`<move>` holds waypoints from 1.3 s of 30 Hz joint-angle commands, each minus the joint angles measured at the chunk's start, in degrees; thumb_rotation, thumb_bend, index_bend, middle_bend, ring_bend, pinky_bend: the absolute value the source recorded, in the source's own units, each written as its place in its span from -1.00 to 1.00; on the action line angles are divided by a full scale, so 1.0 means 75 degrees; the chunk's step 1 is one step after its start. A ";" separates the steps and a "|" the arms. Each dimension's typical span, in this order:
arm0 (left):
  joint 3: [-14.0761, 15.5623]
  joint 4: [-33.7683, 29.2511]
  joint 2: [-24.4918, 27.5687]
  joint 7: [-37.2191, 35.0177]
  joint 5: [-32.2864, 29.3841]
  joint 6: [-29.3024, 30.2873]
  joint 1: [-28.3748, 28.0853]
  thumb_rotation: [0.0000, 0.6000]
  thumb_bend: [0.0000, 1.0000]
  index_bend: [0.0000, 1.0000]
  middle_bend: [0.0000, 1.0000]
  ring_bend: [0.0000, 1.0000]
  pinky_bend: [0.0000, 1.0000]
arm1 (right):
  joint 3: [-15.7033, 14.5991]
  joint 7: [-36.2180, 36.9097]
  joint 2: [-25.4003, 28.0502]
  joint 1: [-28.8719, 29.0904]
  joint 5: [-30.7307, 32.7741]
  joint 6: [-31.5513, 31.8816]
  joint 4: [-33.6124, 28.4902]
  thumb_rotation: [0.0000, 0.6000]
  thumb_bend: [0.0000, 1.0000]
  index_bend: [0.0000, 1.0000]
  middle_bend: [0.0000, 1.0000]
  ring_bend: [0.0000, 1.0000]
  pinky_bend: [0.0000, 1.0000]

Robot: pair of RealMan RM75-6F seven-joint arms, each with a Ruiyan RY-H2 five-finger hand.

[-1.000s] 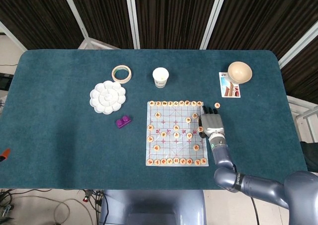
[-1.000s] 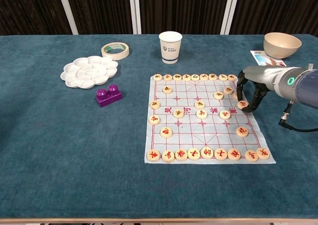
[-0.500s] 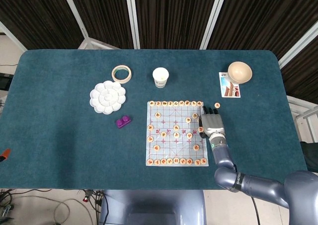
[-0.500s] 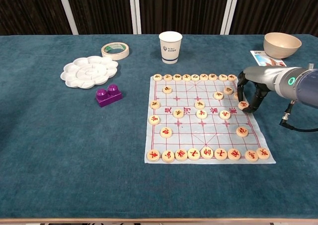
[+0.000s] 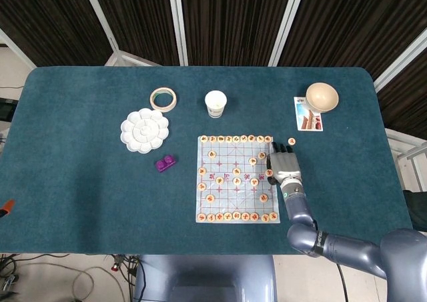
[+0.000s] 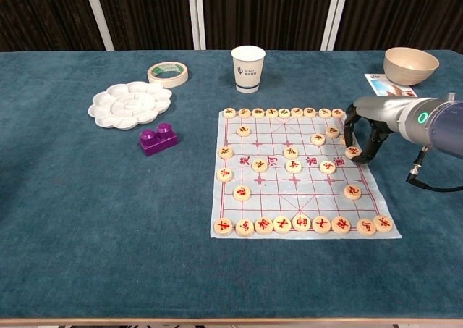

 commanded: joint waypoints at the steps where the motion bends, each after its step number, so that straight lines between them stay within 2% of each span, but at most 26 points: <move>1: 0.0005 -0.0002 -0.0002 0.0013 -0.0005 -0.0014 -0.0006 1.00 -1.00 -0.75 -1.00 -1.00 -1.00 | 0.0011 0.0012 0.0004 0.0006 0.0012 -0.0005 0.0001 1.00 -0.24 -0.05 -1.00 -1.00 -0.83; 19: 0.0004 0.0005 -0.0026 0.0061 -0.0017 -0.0019 -0.0017 1.00 -1.00 -0.75 -1.00 -1.00 -1.00 | -0.0021 0.0083 0.0069 0.0003 0.0001 -0.0019 -0.0068 1.00 -0.24 -0.09 -1.00 -1.00 -0.83; 31: 0.0021 0.0006 -0.0049 0.0102 0.0003 -0.0023 -0.0026 1.00 -1.00 -0.75 -1.00 -1.00 -1.00 | -0.0040 0.0229 0.0459 -0.0120 -0.0251 0.0186 -0.0720 1.00 -0.24 -0.09 -1.00 -1.00 -0.83; 35: 0.0010 0.0023 -0.0047 0.0080 -0.0007 -0.0022 -0.0026 1.00 -1.00 -0.75 -1.00 -1.00 -1.00 | 0.0063 0.0565 0.0836 -0.0297 -0.0661 0.0435 -0.1344 1.00 -0.24 -0.18 -1.00 -1.00 -0.83; 39: 0.0006 0.0024 -0.0045 0.0062 -0.0030 -0.0049 -0.0032 1.00 -1.00 -0.75 -1.00 -1.00 -1.00 | 0.0033 0.1196 0.1528 -0.0792 -0.1963 0.1156 -0.2279 1.00 -0.24 -0.33 -1.00 -1.00 -0.83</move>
